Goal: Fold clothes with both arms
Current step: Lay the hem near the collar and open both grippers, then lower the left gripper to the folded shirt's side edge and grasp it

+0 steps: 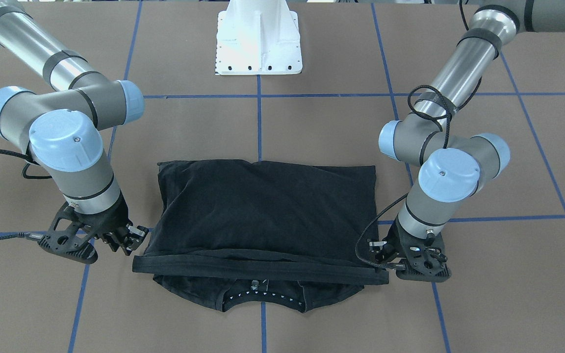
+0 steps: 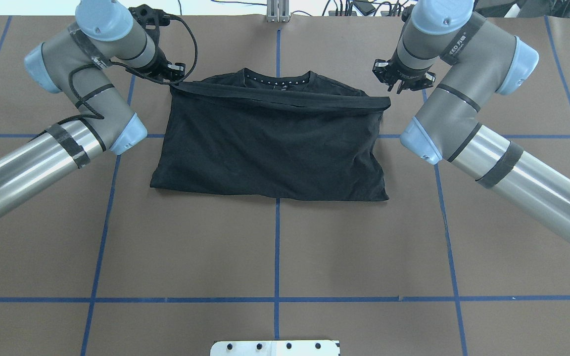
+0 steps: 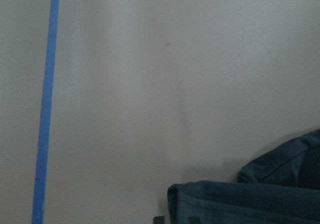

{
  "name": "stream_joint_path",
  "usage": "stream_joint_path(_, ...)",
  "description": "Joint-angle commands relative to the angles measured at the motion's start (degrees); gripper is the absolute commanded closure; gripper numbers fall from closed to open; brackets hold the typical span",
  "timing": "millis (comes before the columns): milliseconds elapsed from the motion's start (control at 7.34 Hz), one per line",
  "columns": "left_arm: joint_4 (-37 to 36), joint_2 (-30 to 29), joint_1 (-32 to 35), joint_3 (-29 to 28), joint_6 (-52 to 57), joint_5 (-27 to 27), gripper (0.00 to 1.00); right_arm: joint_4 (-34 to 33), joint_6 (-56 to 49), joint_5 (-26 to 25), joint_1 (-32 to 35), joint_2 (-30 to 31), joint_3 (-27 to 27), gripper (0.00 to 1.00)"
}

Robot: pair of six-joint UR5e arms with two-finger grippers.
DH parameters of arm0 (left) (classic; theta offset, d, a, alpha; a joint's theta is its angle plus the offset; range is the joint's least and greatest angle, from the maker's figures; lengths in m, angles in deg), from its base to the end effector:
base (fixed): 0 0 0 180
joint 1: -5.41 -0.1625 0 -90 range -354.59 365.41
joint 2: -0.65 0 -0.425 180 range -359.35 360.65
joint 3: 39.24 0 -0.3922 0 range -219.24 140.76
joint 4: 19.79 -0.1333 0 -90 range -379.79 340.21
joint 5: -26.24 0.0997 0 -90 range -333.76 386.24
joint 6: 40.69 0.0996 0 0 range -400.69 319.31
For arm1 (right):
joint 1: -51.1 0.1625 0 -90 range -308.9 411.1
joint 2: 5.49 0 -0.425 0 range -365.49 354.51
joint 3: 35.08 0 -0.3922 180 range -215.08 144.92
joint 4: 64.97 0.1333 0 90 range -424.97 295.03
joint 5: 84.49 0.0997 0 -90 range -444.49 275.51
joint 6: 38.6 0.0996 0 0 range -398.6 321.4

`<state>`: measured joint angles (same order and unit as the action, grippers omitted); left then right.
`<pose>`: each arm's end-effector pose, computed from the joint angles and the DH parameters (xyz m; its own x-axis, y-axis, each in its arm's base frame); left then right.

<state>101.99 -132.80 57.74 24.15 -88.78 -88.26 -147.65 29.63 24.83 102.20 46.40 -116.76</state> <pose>0.4170 -0.6907 0.3425 0.6547 0.1466 -0.7415 0.1247 0.9466 0.2972 -0.3859 -0.6380 0.3168 0.6910 0.2990 0.6582 -0.3799 0.9248 -0.0213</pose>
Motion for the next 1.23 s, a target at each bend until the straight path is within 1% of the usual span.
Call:
stream_joint_path(0,0.3,3.5,2.2,5.3,2.6,-6.2,0.0,0.0,-4.3,6.0,2.1,-0.3,0.0,0.0)
stream_joint_path(136,0.7,8.8,1.9,11.1,2.8,-6.2,0.0,0.1,-6.2,8.0,2.2,-0.1,-0.1,0.0)
stream_joint_path(272,0.7,13.3,1.5,16.8,2.7,-6.3,0.0,0.1,-7.7,8.0,2.2,0.5,-0.6,0.0)
stream_joint_path(409,0.7,16.4,0.8,20.3,1.9,-6.2,0.0,0.2,-9.0,7.9,2.1,1.1,-1.1,0.0)
stream_joint_path(545,1.7,19.6,-1.5,22.9,1.9,-6.2,0.0,0.2,-9.0,7.8,1.4,2.1,-2.7,0.0)
stream_joint_path(681,4.6,23.3,-3.5,25.6,1.1,-6.2,0.0,0.2,-9.0,7.8,0.4,3.8,-5.6,0.0)
stream_joint_path(817,8.4,25.8,-6.6,27.3,-4.9,-5.9,0.0,0.2,-8.9,7.8,0.0,5.0,-7.5,0.0)
stream_joint_path(953,13.0,27.4,-9.9,27.1,-9.2,-5.5,0.0,0.2,-8.8,7.8,-0.2,5.0,-7.6,0.0)
stream_joint_path(1090,14.7,28.1,-12.1,26.8,-11.9,-5.4,0.0,0.2,-8.8,7.8,-0.4,5.2,-7.7,0.0)
